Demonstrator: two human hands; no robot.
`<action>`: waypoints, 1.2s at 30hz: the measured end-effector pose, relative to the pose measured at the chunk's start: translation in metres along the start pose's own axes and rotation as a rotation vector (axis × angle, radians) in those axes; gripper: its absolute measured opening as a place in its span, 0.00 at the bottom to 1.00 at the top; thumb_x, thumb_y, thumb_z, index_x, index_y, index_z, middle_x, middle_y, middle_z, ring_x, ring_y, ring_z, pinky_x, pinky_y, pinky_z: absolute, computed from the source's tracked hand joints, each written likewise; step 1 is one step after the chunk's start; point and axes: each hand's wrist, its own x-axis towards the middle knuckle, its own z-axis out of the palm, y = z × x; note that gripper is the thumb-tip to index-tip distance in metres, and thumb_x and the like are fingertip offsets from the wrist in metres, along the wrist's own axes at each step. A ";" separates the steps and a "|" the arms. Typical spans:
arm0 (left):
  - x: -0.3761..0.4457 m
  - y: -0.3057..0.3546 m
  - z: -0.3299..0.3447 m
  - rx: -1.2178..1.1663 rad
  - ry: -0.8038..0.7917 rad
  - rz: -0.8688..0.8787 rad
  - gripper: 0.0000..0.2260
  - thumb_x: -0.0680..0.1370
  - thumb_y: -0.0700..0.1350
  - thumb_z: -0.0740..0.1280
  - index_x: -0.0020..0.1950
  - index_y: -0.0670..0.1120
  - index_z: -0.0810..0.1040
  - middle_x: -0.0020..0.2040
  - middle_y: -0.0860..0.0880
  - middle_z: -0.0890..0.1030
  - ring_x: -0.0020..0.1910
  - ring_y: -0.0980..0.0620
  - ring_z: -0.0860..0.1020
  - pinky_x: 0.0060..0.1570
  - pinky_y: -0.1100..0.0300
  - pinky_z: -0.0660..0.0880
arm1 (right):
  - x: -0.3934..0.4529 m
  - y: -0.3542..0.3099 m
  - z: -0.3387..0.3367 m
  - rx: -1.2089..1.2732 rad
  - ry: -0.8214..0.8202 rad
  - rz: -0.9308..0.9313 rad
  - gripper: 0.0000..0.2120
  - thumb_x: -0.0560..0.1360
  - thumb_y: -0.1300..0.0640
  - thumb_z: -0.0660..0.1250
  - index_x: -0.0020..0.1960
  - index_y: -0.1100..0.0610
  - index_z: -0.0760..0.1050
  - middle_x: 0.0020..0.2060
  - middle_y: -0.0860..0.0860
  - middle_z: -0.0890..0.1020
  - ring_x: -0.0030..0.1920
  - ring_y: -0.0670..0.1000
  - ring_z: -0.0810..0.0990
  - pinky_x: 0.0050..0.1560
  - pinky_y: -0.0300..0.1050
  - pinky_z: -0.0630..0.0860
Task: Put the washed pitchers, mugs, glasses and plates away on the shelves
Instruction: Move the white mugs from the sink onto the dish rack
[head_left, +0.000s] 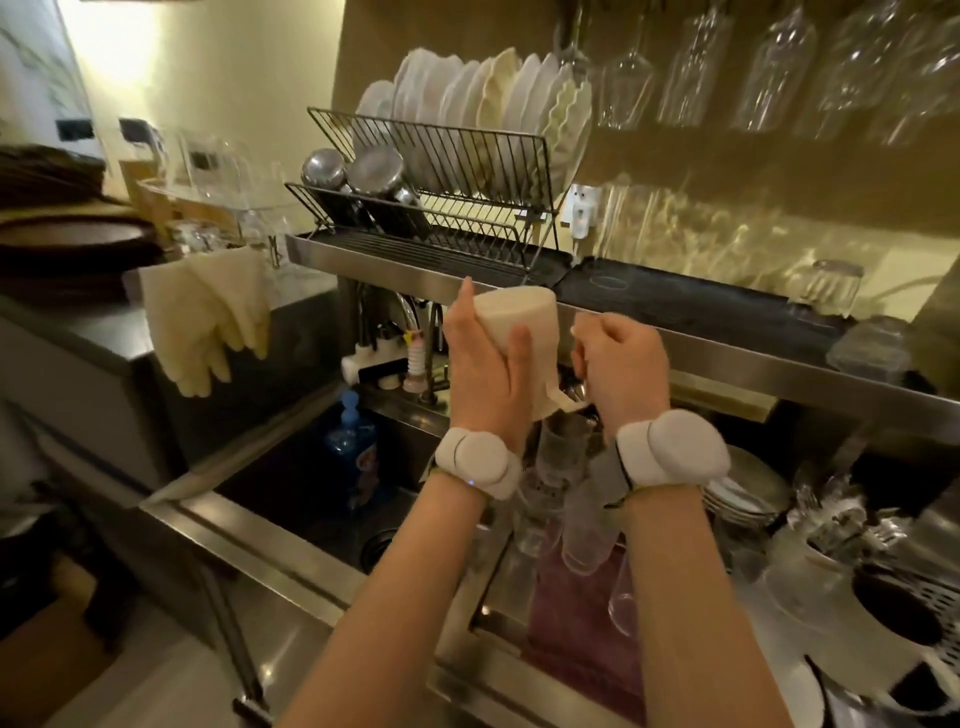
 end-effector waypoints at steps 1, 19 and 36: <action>0.010 0.001 -0.004 -0.024 0.019 0.007 0.28 0.77 0.61 0.52 0.73 0.57 0.46 0.72 0.48 0.59 0.67 0.49 0.67 0.63 0.47 0.71 | 0.002 -0.006 0.007 -0.002 0.013 -0.056 0.20 0.77 0.51 0.59 0.27 0.52 0.67 0.26 0.51 0.72 0.31 0.51 0.70 0.36 0.48 0.69; 0.208 -0.022 -0.077 -0.198 -0.005 0.199 0.25 0.80 0.56 0.54 0.73 0.48 0.53 0.70 0.47 0.65 0.63 0.53 0.70 0.55 0.69 0.72 | 0.096 -0.107 0.113 0.035 0.146 -0.373 0.11 0.77 0.55 0.62 0.36 0.47 0.73 0.33 0.48 0.78 0.36 0.54 0.77 0.45 0.54 0.78; 0.277 -0.096 -0.064 -0.241 -0.110 0.169 0.25 0.80 0.55 0.49 0.74 0.44 0.57 0.71 0.45 0.65 0.69 0.50 0.65 0.69 0.55 0.66 | 0.187 -0.075 0.168 -0.096 0.168 -0.320 0.08 0.73 0.64 0.67 0.37 0.55 0.78 0.35 0.53 0.79 0.34 0.54 0.79 0.42 0.47 0.78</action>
